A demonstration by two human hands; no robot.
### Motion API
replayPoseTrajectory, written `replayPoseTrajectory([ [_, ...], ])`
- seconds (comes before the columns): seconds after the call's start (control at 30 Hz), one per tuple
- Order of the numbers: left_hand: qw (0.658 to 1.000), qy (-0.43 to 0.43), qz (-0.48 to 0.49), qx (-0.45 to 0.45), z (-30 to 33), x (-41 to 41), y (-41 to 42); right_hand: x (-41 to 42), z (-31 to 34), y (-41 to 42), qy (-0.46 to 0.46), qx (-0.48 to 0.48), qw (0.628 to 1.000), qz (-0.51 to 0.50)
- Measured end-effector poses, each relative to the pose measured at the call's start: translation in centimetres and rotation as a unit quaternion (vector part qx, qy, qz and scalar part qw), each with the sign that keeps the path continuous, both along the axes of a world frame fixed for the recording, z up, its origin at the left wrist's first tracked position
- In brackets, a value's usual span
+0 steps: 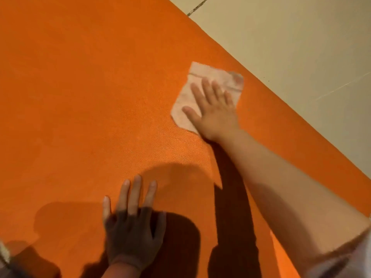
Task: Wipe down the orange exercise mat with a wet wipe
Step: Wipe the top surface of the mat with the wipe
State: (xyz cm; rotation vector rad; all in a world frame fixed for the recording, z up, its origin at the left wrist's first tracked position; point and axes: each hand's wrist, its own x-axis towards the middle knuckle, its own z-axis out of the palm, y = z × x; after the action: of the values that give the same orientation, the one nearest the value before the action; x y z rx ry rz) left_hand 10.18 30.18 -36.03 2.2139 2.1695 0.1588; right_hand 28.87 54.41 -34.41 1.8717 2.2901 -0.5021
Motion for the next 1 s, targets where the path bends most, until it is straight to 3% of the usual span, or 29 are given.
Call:
replayPoseTrajectory([
  [0.13, 0.999, 0.000, 0.008, -0.033, 0.2, -0.1, 0.1, 7.7, 0.5, 2.2, -0.019, -0.006, 0.988, -0.151],
  [0.3, 0.998, -0.009, 0.015, -0.064, 0.5, 0.0, 0.3, 3.6, -0.2, 1.2, 0.003, 0.008, 0.959, -0.283],
  [0.37, 0.998, -0.015, 0.015, -0.063, 0.5, -0.1, 0.3, -0.9, -0.4, -0.5, -0.018, 0.019, 0.980, -0.198],
  [0.47, 0.999, -0.004, 0.003, -0.038, 0.6, 0.0, 0.1, -7.6, -0.3, -4.1, 0.015, 0.027, 0.999, 0.008],
  [0.6, 0.999, 0.004, 0.000, -0.040, 0.6, -0.2, 0.2, -5.9, -0.5, -2.4, 0.037, 0.023, 0.994, 0.095],
  [0.83, 0.998, 0.001, 0.005, -0.068, 0.8, -0.1, 0.5, 8.9, 0.0, 2.2, -0.010, 0.032, 0.991, -0.131],
  [1.0, 0.997, 0.002, 0.000, -0.083, 0.9, -0.2, 0.4, 5.4, -0.8, 1.5, -0.016, 0.038, 0.961, -0.273],
])
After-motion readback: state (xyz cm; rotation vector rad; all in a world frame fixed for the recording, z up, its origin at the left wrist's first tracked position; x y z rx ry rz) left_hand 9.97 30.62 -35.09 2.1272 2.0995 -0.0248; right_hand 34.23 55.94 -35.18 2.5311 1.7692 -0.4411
